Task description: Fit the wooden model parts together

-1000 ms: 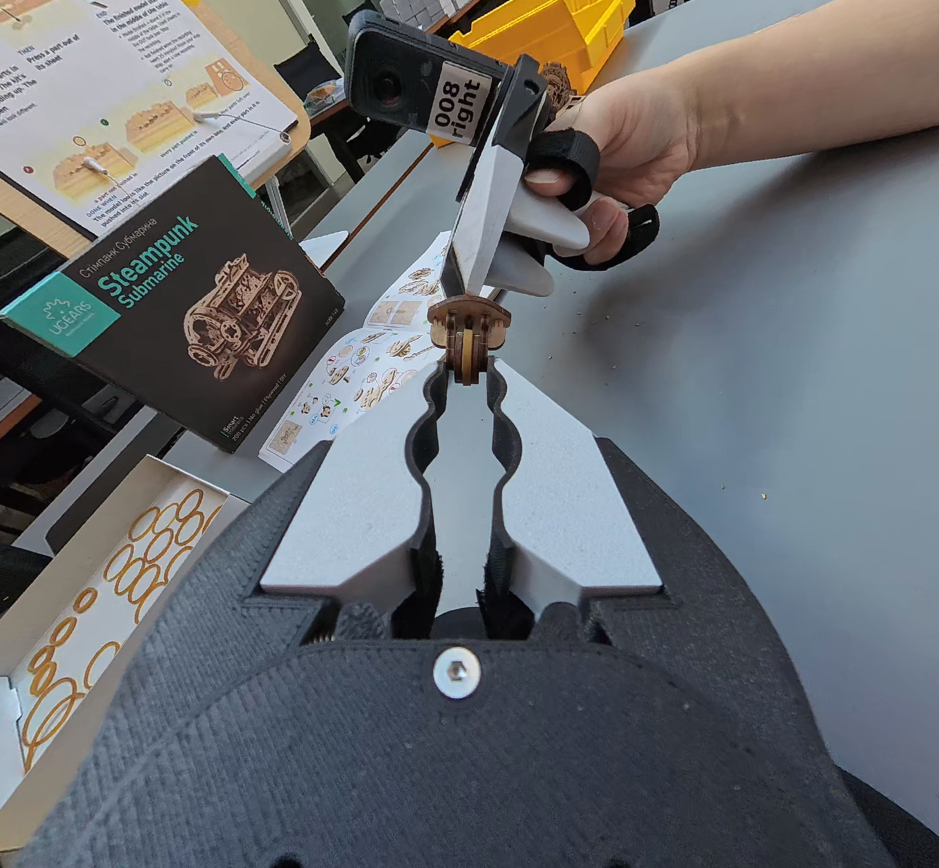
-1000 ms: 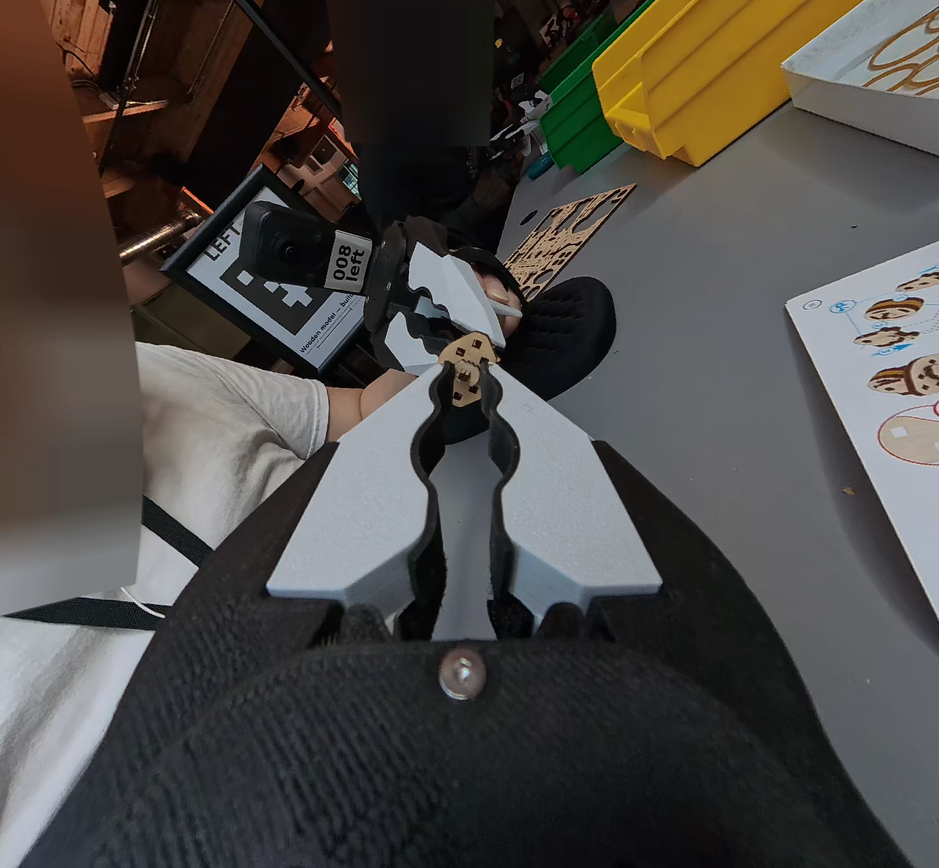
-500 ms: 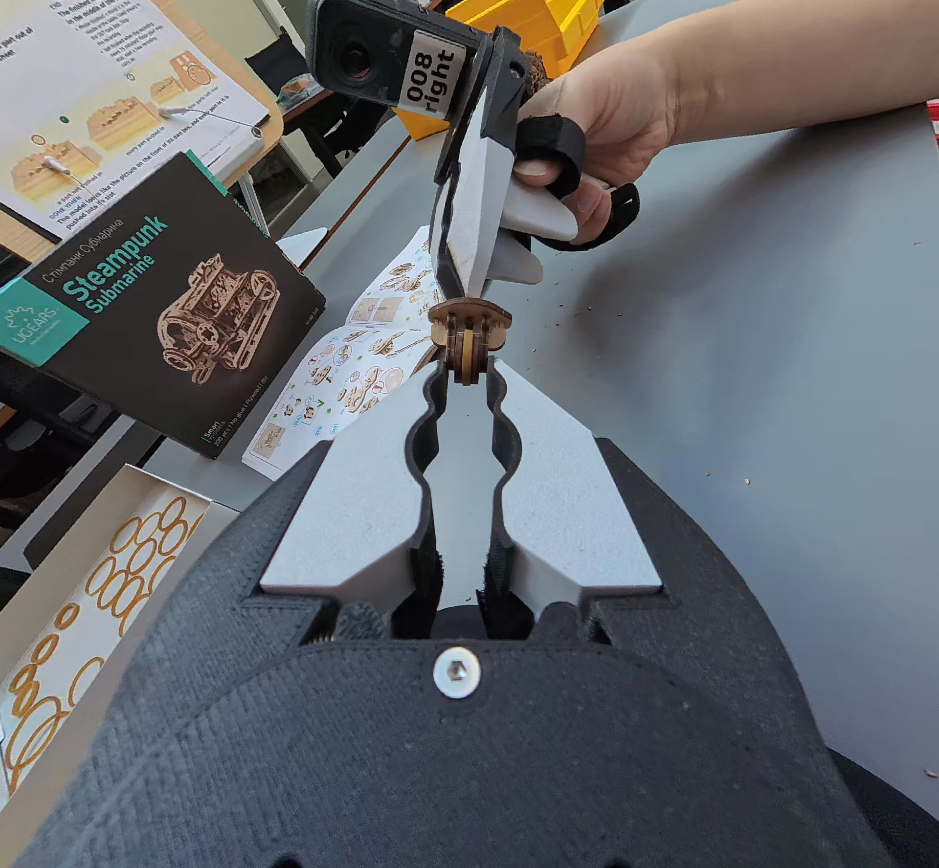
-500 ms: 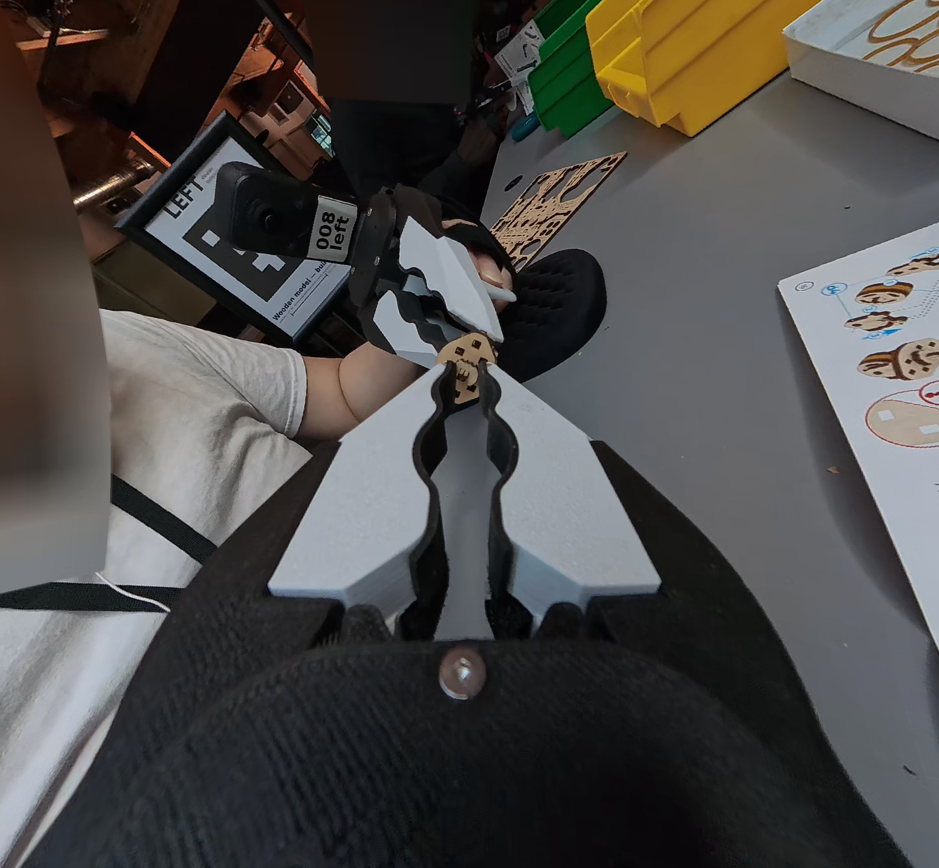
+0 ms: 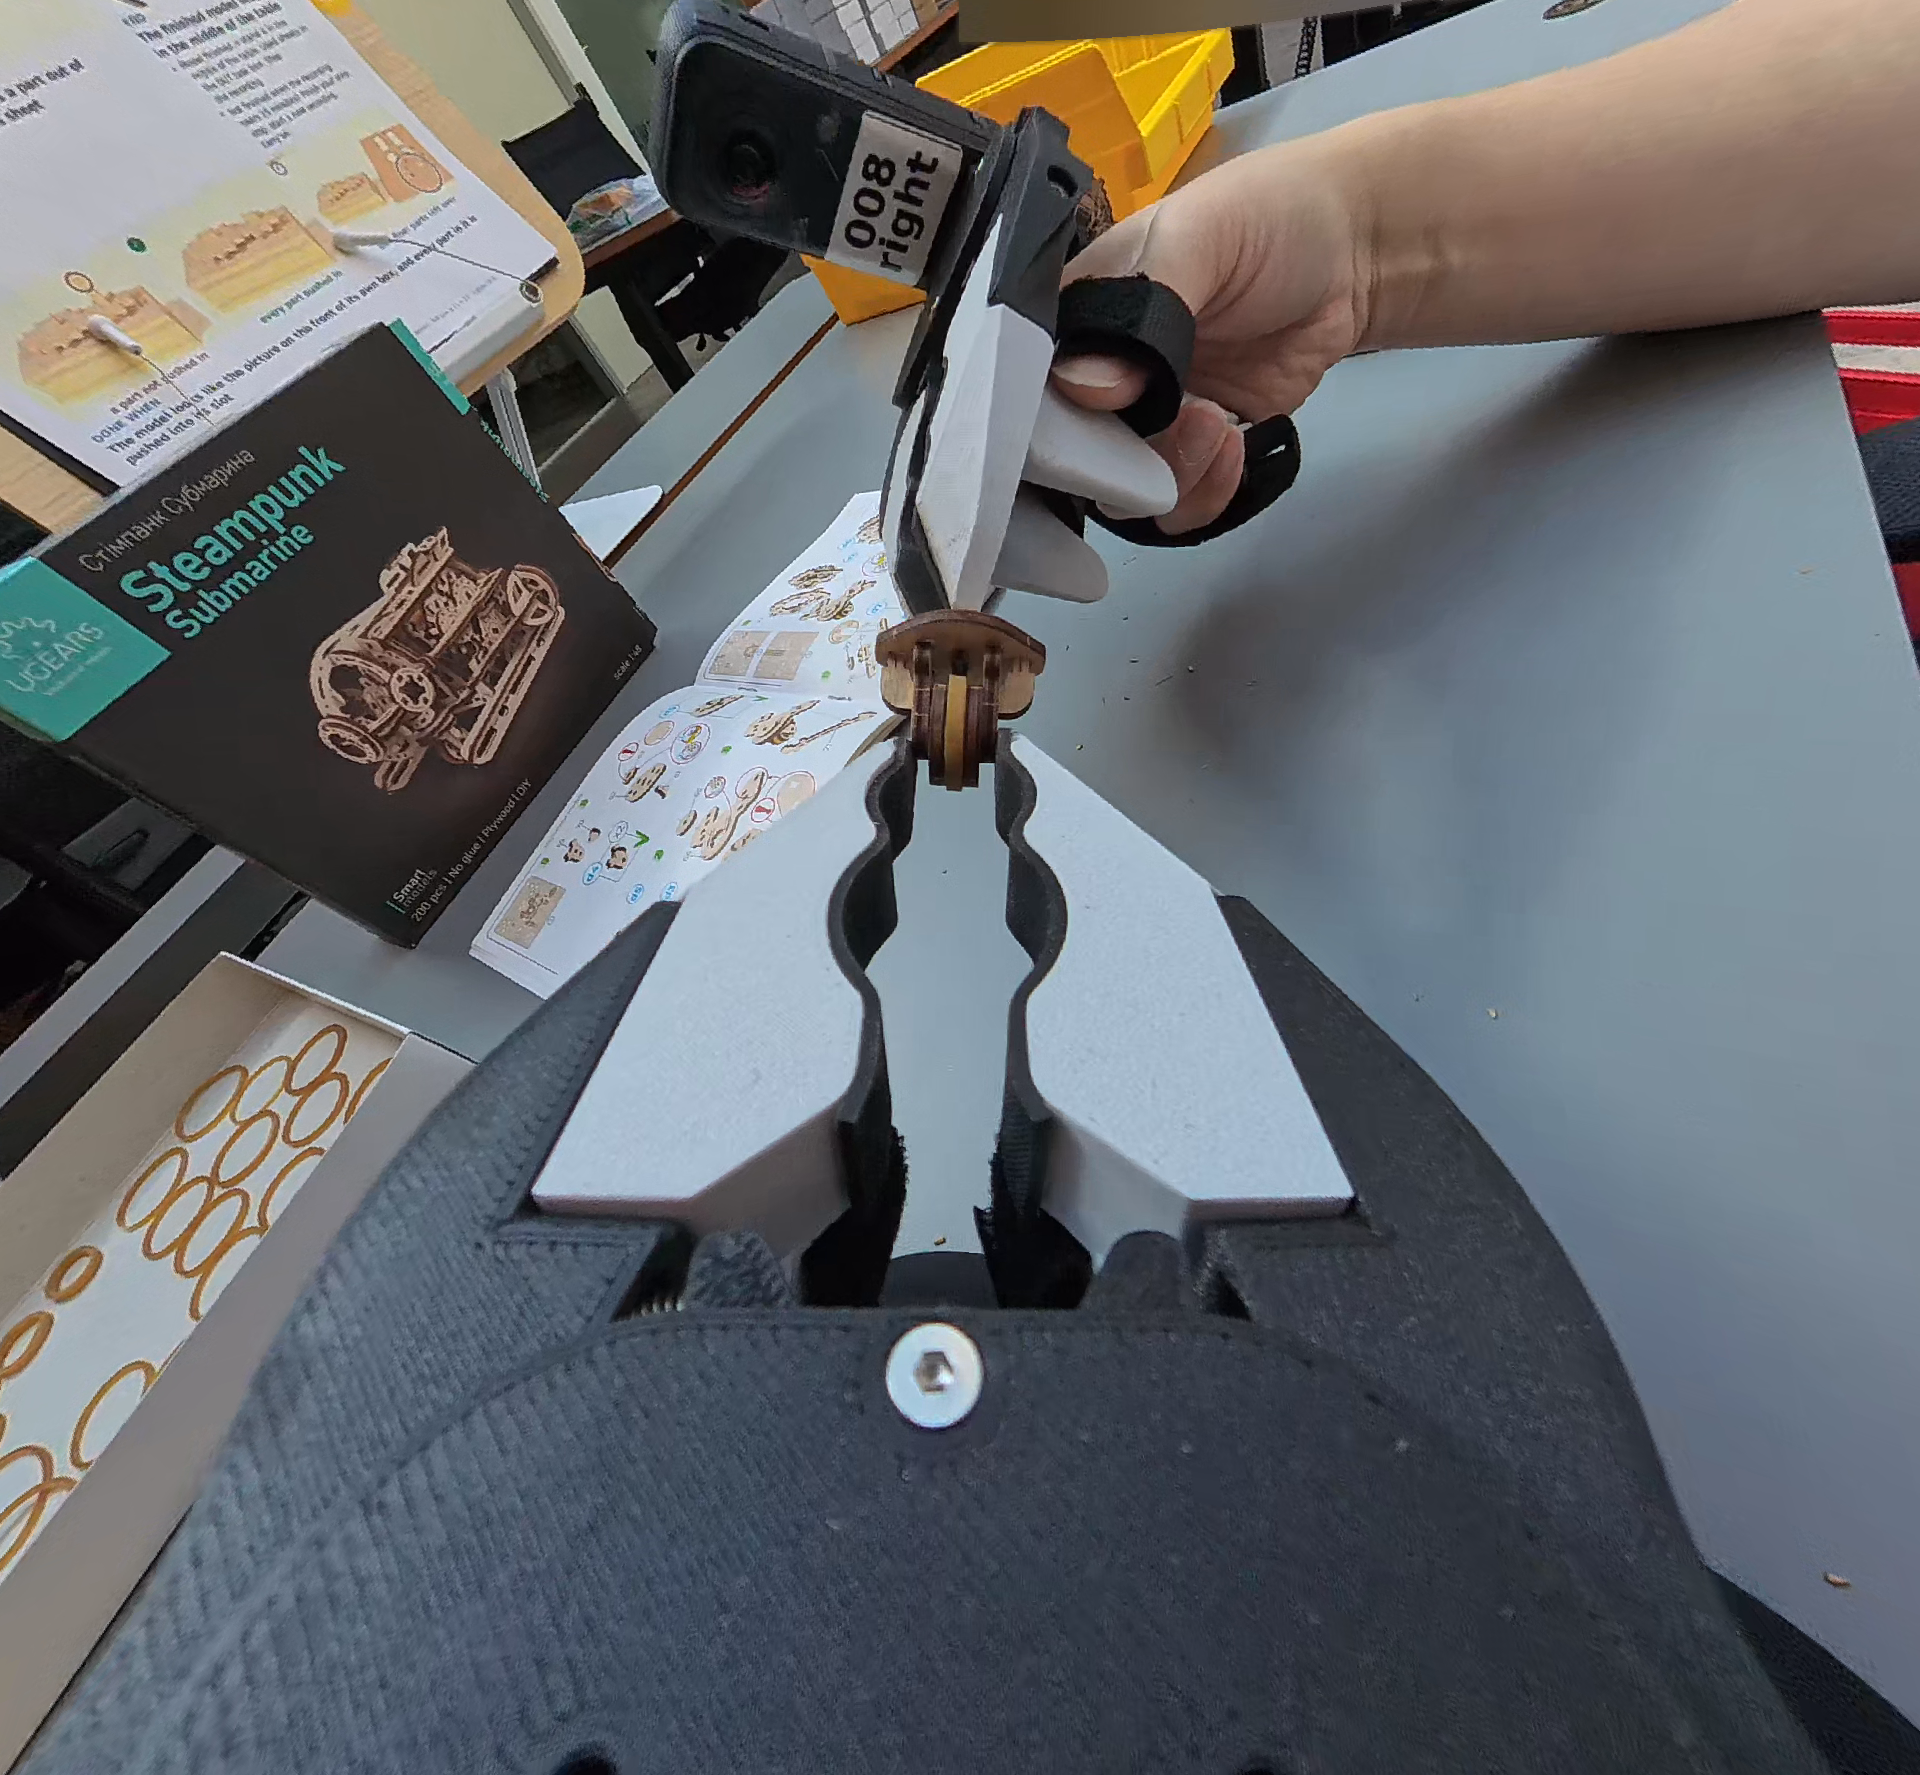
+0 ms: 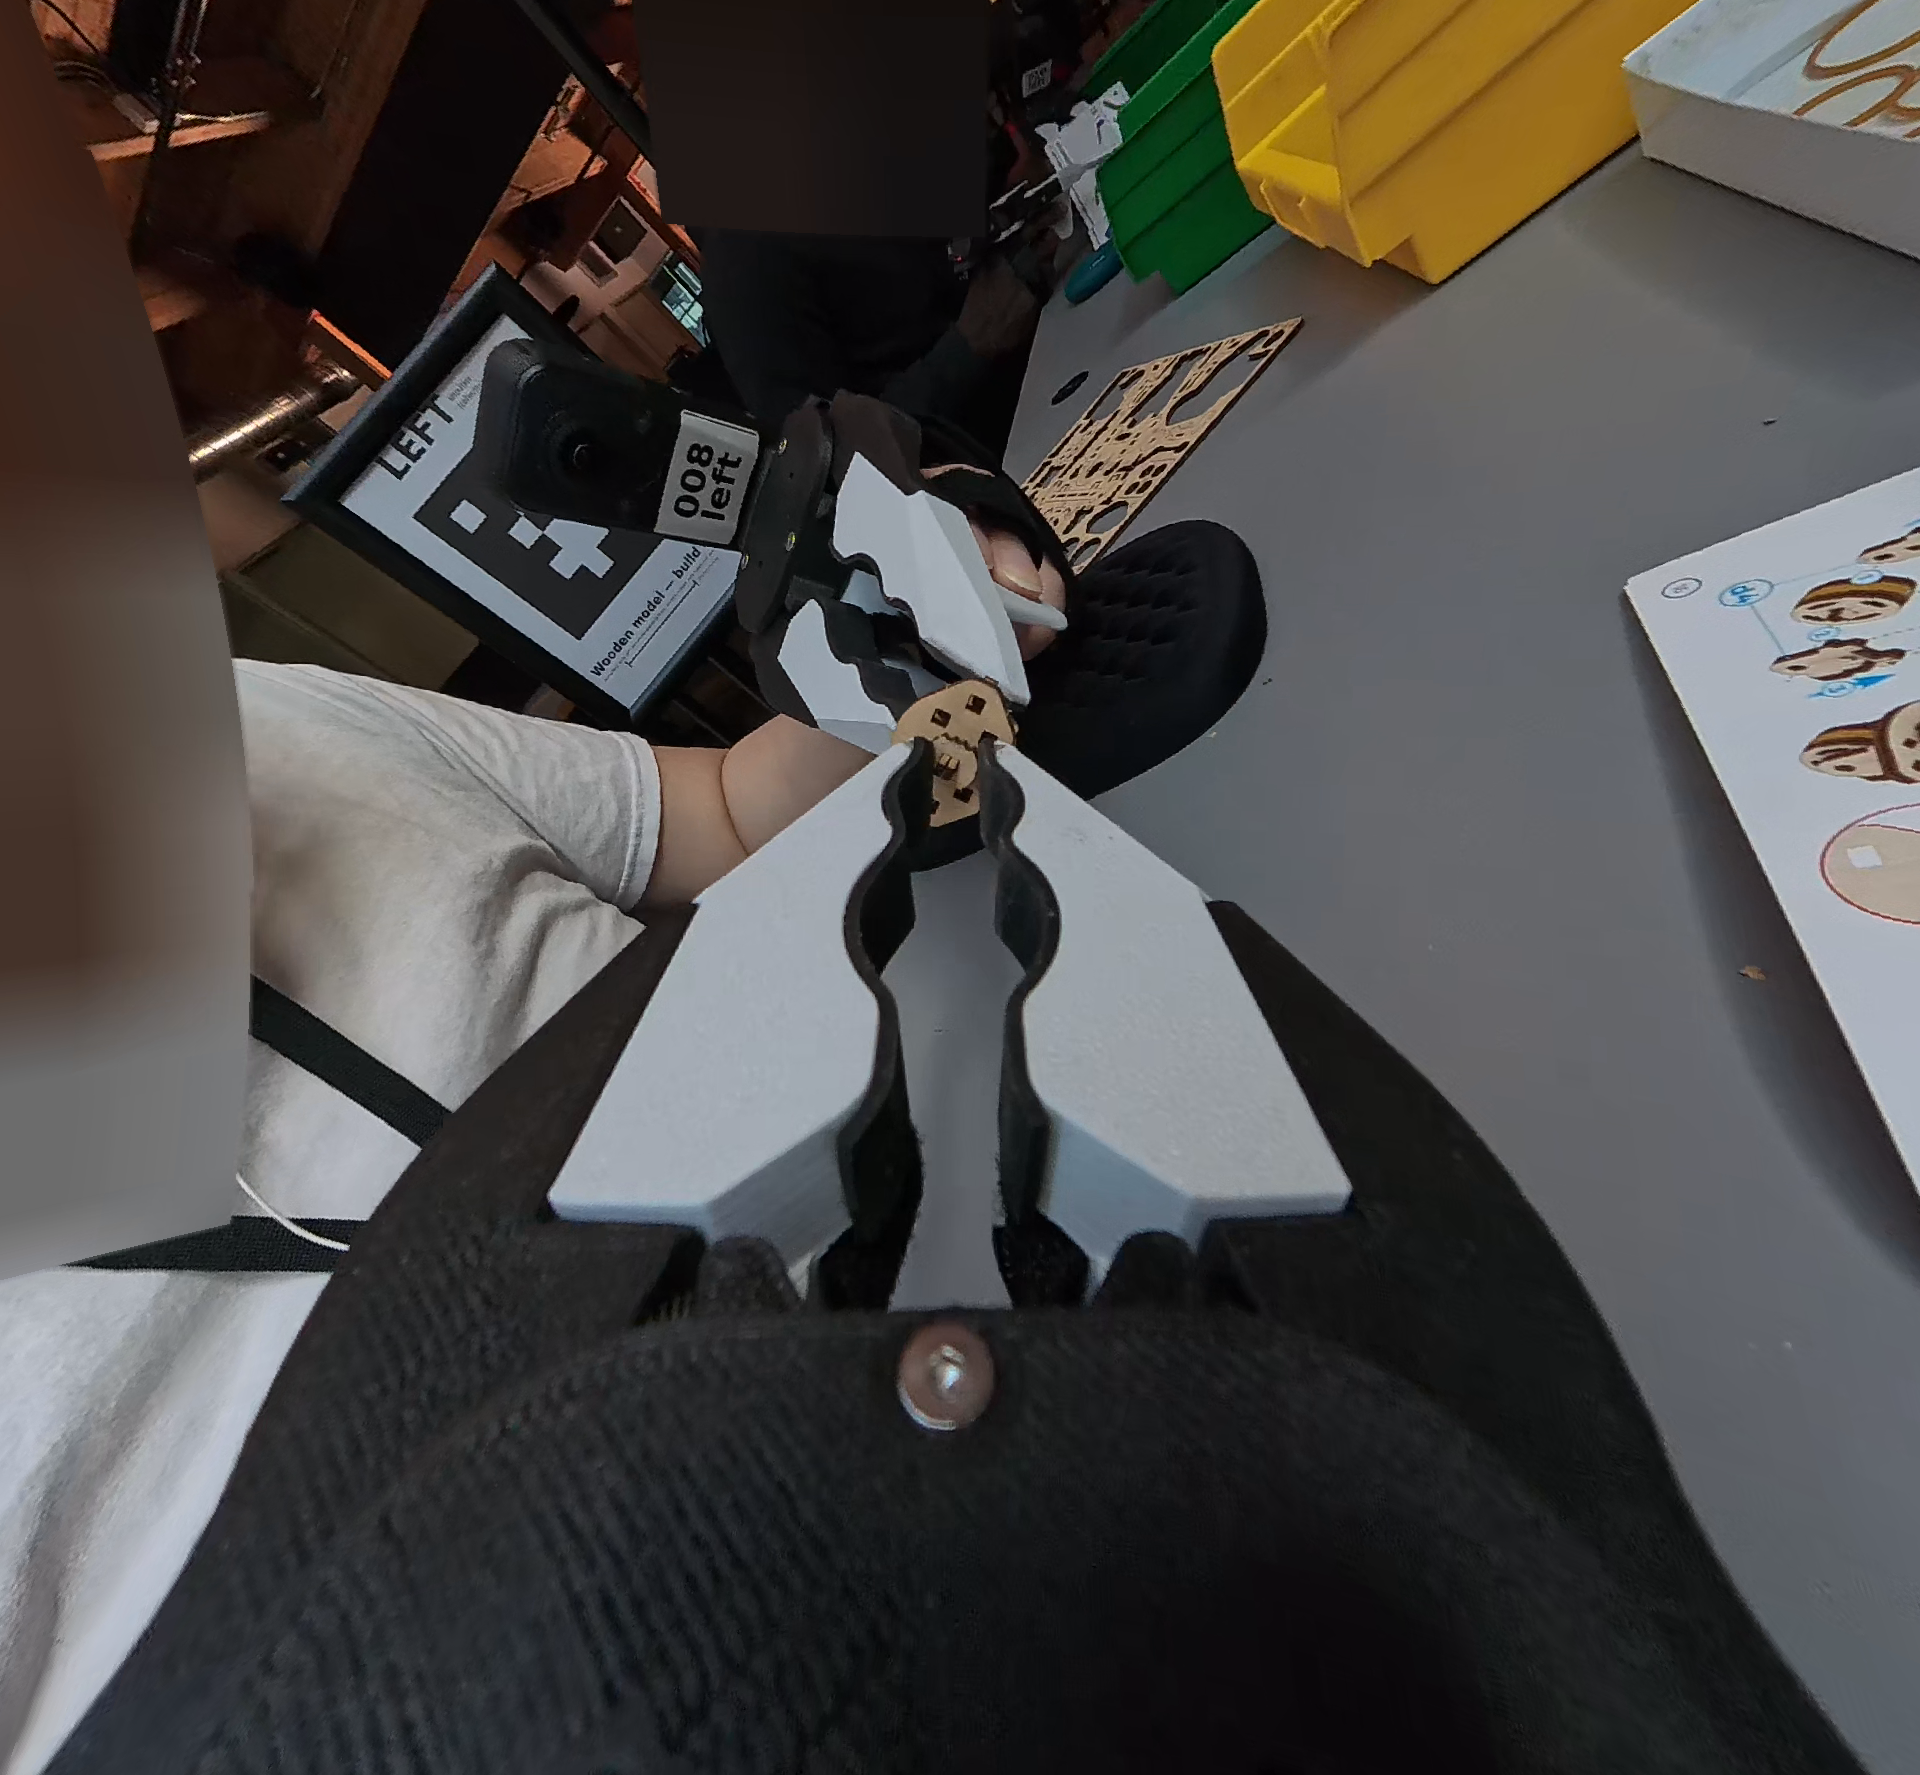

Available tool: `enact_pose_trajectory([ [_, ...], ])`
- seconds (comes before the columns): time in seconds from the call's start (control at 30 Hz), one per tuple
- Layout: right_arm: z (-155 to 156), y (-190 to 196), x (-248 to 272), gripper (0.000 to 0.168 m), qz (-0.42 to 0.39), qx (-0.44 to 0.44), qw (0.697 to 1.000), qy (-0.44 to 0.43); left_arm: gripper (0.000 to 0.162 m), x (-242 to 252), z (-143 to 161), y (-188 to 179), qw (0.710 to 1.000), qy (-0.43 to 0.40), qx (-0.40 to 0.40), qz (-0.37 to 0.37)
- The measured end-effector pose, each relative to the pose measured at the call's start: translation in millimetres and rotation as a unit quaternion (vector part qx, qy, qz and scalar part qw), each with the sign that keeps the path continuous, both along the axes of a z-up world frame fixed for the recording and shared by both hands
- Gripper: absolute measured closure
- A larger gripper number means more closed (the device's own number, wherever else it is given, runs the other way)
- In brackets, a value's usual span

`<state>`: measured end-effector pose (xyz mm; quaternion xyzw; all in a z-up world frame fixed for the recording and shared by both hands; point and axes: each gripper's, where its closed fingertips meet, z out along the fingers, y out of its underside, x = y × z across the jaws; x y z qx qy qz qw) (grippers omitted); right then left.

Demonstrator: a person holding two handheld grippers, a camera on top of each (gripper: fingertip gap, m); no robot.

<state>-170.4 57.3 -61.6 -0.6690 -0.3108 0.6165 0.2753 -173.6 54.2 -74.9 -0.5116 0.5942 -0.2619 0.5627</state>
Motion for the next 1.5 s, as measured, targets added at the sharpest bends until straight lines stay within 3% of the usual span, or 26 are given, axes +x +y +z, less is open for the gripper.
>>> enact_pose_trajectory([
  [0.33,4.8,-4.9,6.5,0.16,-0.01,0.048,0.997,-0.058,0.149,7.0,4.2,-3.3,0.999,0.005,0.035,0.017],
  [1.03,1.1,-3.0,4.9,0.154,-0.041,0.134,0.984,-0.112,0.149,6.9,1.0,0.8,0.999,0.01,0.031,0.037],
  [1.5,-5.8,-2.1,0.8,0.155,-0.045,0.145,0.981,-0.122,0.15,3.5,-5.8,2.5,0.999,0.025,0.023,0.042],
])
